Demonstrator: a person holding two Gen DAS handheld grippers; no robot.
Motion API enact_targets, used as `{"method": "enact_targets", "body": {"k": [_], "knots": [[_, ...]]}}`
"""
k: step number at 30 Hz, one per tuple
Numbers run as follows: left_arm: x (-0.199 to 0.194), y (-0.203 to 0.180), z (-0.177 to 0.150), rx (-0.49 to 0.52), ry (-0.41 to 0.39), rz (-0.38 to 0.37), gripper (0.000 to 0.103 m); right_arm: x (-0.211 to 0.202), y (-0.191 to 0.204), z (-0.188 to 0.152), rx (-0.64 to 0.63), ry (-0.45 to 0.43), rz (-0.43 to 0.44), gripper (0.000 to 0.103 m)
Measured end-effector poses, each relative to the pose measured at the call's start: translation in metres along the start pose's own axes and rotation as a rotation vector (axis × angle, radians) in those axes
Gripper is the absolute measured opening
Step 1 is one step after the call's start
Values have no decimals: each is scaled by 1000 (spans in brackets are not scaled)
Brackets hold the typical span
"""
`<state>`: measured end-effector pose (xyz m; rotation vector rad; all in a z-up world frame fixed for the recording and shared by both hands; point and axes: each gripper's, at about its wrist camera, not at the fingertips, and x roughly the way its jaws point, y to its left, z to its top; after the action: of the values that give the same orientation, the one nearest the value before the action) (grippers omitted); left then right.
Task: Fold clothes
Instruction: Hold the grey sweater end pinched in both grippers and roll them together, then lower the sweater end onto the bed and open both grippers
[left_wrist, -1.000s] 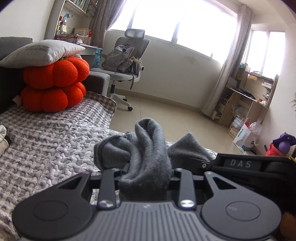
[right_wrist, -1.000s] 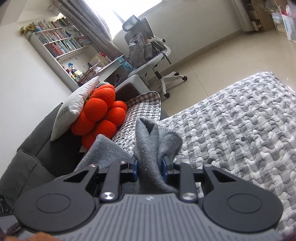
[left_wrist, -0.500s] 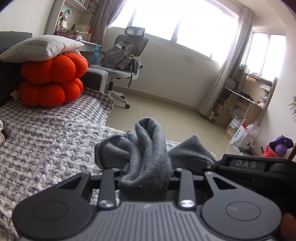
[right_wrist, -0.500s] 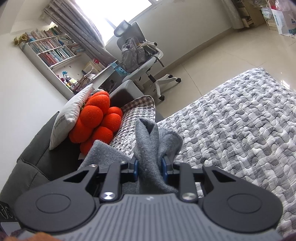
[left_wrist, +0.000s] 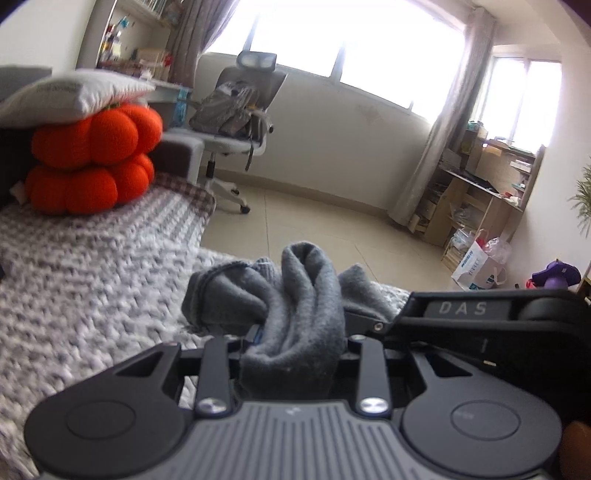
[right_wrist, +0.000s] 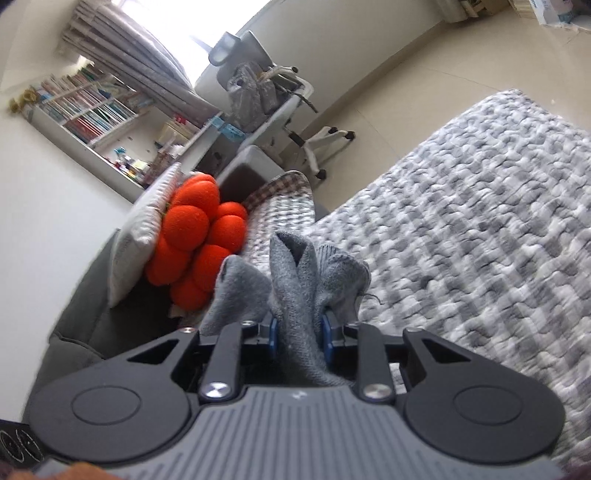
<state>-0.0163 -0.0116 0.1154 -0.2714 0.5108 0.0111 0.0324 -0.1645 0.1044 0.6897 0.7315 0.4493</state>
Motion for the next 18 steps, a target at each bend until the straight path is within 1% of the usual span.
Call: {"method": "enact_targets", "body": {"k": [2, 4, 8, 11, 13, 16, 18], "knots": [[10, -8, -4, -11, 23, -23, 30, 0, -2, 2, -34, -15, -44, 26], [20, -14, -8, -16, 41, -51, 30, 1, -11, 7, -27, -20, -70, 26], [34, -10, -11, -9, 75, -76, 30, 1, -22, 11, -36, -24, -113, 26], [43, -6, -12, -3, 101, -93, 30, -6, -19, 11, -99, -63, -146, 26], [50, -4, -14, 1, 118, -104, 30, -10, -18, 13, -153, -86, -146, 26], [59, 0, -15, 7, 144, -121, 32, 3, -25, 12, -171, -54, -156, 26], [66, 2, -16, 12, 161, -132, 32, 19, -29, 5, -158, -3, -157, 26]]}}
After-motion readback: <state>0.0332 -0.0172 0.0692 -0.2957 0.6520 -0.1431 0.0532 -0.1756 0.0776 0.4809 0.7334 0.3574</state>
